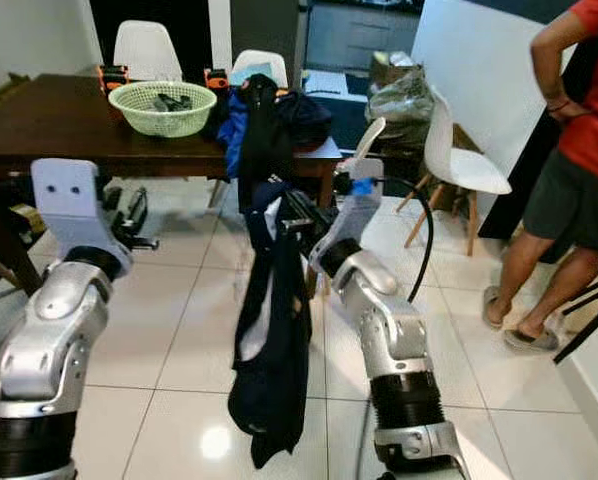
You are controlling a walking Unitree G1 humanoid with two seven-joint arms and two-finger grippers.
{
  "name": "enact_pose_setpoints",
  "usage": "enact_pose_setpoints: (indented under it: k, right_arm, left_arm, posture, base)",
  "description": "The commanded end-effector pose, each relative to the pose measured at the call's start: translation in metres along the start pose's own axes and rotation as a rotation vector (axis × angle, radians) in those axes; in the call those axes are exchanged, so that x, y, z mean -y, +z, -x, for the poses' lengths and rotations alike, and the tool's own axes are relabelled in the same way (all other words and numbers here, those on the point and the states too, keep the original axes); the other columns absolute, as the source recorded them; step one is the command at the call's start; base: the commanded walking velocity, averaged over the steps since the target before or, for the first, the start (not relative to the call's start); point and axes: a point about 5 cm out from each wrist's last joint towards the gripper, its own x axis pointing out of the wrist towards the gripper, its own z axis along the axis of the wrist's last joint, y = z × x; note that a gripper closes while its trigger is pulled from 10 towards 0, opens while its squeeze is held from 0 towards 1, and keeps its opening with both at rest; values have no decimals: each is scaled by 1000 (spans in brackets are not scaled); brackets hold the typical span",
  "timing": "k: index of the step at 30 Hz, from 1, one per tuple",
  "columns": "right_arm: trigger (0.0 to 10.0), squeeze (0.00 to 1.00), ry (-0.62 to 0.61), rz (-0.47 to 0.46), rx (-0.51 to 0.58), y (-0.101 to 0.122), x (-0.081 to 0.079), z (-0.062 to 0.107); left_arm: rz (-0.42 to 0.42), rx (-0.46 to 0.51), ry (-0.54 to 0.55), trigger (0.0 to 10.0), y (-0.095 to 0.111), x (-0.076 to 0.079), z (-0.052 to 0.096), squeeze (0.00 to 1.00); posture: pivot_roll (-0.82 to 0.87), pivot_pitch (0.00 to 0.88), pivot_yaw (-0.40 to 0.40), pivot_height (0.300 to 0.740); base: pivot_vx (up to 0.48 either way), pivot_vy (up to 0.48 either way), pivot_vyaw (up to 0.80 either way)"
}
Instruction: Hang hanger
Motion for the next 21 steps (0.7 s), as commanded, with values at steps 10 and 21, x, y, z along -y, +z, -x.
enact_pose_setpoints:
  k: [10, 21]
  right_arm:
    - [10000, 0, 3, -3, 67, 17, 2, -1]
    - [10000, 0, -60, -28, 149, 33, 2, -11]
  left_arm:
    - [-15, 1, -35, 10000, 4, 9, -2, 0]
    - [-8, 3, -55, 10000, 5, 15, -6, 0]
  posture:
    - [7, 0, -115, 735]
    - [-5, 2, -117, 735]
  base:
    - [397, 0, 0]
    - [399, 0, 0]
